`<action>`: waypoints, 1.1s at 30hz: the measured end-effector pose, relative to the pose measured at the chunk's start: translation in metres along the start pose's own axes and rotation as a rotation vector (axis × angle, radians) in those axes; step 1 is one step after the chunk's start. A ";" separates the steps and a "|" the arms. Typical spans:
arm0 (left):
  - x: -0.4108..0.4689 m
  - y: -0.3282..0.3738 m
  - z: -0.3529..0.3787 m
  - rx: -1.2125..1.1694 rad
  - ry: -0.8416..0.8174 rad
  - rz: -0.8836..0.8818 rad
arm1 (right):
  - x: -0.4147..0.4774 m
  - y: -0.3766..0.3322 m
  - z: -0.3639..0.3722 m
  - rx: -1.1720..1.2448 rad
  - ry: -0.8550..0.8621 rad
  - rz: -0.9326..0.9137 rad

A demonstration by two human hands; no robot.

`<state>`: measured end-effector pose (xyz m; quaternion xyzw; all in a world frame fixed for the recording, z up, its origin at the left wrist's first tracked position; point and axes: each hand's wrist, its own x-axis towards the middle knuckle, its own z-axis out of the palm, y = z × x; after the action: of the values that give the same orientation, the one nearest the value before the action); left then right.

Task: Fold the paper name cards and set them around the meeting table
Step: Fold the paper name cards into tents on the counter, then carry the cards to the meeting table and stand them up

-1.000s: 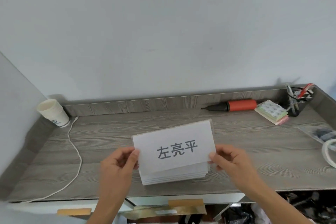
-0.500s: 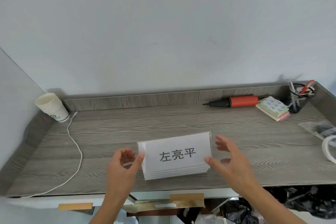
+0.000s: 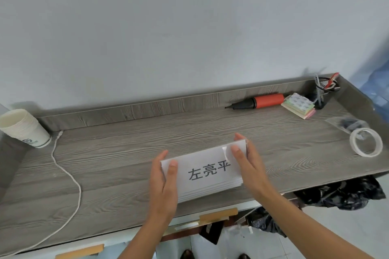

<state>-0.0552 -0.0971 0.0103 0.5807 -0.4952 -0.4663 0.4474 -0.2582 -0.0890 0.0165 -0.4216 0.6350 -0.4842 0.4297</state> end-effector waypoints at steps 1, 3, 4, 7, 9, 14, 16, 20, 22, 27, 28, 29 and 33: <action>0.000 0.001 0.001 -0.025 -0.004 0.005 | -0.003 -0.001 0.002 -0.019 0.023 -0.004; -0.002 0.008 0.003 -0.069 -0.021 0.011 | -0.013 -0.003 0.002 -0.028 0.086 0.008; -0.004 0.011 0.004 -0.082 -0.038 0.020 | -0.020 -0.004 0.001 -0.026 0.122 0.023; -0.015 0.024 0.012 -0.099 -0.115 0.051 | -0.052 -0.003 -0.011 0.032 0.236 0.078; -0.026 0.029 0.021 -0.082 -0.180 0.055 | -0.077 -0.002 -0.024 0.077 0.321 0.112; -0.063 0.032 0.052 0.002 -0.352 0.064 | -0.138 0.007 -0.063 0.145 0.503 0.150; -0.085 0.036 0.070 0.036 -0.423 0.055 | -0.166 0.016 -0.082 0.160 0.576 0.171; -0.142 0.039 0.113 0.098 -0.588 0.017 | -0.233 0.036 -0.124 0.222 0.719 0.231; -0.176 0.037 0.136 0.117 -0.679 0.005 | -0.270 0.047 -0.148 0.258 0.805 0.256; -0.260 0.027 0.197 0.194 -0.907 0.013 | -0.363 0.077 -0.201 0.300 0.998 0.318; -0.277 0.027 0.209 0.205 -0.961 0.004 | -0.382 0.083 -0.209 0.309 1.041 0.332; -0.293 0.025 0.221 0.216 -1.009 0.003 | -0.400 0.089 -0.217 0.318 1.089 0.343; -0.354 0.024 0.270 0.254 -1.194 0.043 | -0.459 0.106 -0.246 0.397 1.294 0.390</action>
<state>-0.3517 0.2360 0.0242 0.2577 -0.7239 -0.6393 0.0290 -0.3791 0.4285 0.0155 0.1591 0.7267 -0.6586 0.1136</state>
